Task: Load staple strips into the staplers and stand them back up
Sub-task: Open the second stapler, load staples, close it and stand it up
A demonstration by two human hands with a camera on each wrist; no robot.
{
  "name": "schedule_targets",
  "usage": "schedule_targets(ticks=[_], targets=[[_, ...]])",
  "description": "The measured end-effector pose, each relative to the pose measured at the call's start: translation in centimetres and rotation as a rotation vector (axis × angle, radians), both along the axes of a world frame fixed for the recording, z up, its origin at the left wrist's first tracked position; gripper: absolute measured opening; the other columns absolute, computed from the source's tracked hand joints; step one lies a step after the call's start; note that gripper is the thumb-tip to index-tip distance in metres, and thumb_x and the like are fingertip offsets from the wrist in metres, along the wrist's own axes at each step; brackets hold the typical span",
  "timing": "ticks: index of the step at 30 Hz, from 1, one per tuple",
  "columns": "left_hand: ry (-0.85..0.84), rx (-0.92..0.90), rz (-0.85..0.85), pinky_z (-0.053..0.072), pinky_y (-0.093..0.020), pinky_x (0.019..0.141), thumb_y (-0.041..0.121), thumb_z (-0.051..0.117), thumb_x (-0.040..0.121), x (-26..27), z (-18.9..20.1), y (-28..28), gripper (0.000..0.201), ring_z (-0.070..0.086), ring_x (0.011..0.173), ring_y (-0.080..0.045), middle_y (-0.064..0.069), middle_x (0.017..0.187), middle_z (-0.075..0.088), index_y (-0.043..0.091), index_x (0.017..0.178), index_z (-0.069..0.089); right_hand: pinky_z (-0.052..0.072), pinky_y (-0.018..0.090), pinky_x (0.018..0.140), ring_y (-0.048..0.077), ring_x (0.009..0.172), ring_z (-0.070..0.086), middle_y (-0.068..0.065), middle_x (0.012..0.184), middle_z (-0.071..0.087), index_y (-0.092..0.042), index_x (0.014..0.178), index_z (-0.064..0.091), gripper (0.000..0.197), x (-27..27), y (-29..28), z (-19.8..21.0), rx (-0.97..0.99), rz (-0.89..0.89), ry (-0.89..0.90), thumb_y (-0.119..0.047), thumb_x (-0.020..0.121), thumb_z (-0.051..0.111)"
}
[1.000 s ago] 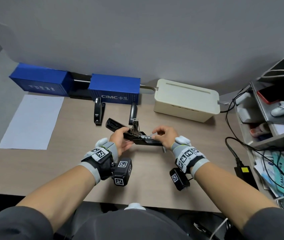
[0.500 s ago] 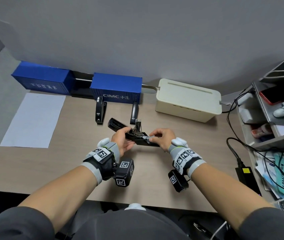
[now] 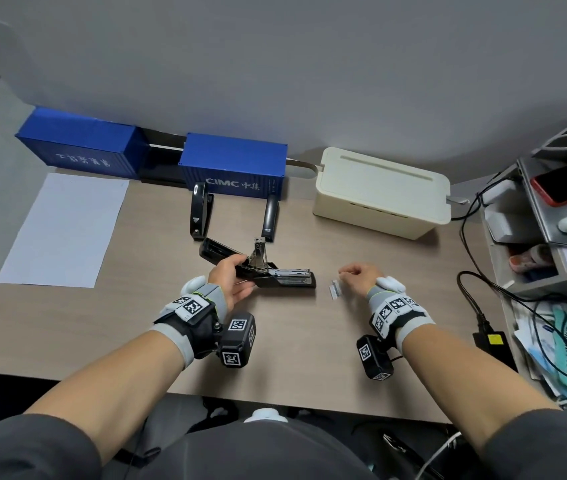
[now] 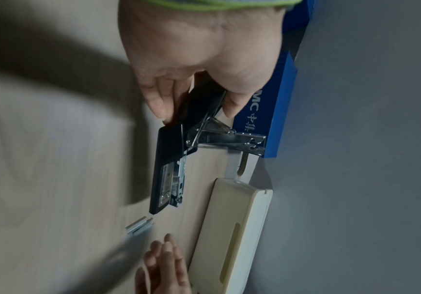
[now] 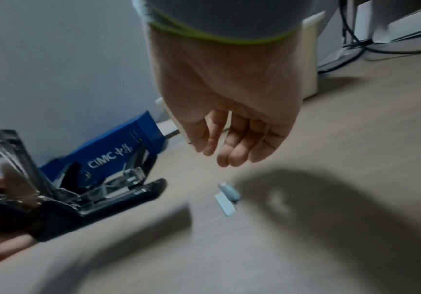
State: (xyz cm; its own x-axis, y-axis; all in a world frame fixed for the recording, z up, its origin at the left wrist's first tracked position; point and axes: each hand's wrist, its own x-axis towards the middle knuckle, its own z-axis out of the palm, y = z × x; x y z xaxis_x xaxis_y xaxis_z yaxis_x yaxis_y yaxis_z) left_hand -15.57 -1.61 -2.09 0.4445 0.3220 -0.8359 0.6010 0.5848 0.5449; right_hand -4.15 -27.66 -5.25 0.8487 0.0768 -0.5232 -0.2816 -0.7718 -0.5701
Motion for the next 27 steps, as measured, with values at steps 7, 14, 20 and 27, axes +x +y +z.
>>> schedule_targets(ticks=[7,14,20,27], targets=[[0.032,-0.015,0.012,0.051,-0.030,0.063,0.035,0.062,0.084,-0.1,-1.2,0.6,0.045,0.070,0.088,-0.028,-0.011,0.103,0.071,0.013,0.123,0.062,0.045,0.024,0.072,0.020,0.081,0.063,-0.003,0.092,0.069,-0.025,0.087,0.066,0.019,-0.7,0.0,-2.4,-0.195,-0.070,0.081,-0.033,0.071,0.072],[0.050,-0.014,0.018,0.052,-0.030,0.067,0.034,0.060,0.087,0.1,-1.7,0.1,0.032,0.068,0.083,-0.026,-0.011,0.097,0.070,0.015,0.112,0.062,0.043,0.023,0.072,0.021,0.082,0.061,-0.002,0.093,0.067,-0.025,0.084,0.067,0.015,-0.4,0.3,-2.4,-0.283,-0.005,0.080,-0.038,0.078,0.069],[0.058,-0.011,-0.012,0.052,-0.029,0.064,0.035,0.060,0.086,1.0,-1.6,-0.8,0.040,0.068,0.081,-0.024,-0.010,0.098,0.071,0.012,0.119,0.062,0.052,0.027,0.079,0.021,0.087,0.066,-0.002,0.093,0.071,-0.024,0.085,0.071,0.016,0.3,-1.4,-1.6,-0.225,-0.082,0.080,-0.034,0.074,0.067],[0.059,-0.020,-0.027,0.052,-0.029,0.066,0.035,0.059,0.087,2.0,-1.6,-1.8,0.041,0.068,0.080,-0.023,-0.009,0.096,0.072,0.012,0.121,0.063,0.055,0.028,0.078,0.019,0.079,0.069,-0.004,0.084,0.074,-0.025,0.076,0.071,0.009,0.9,-3.3,-1.9,-0.172,-0.166,0.133,-0.029,0.069,0.067]])
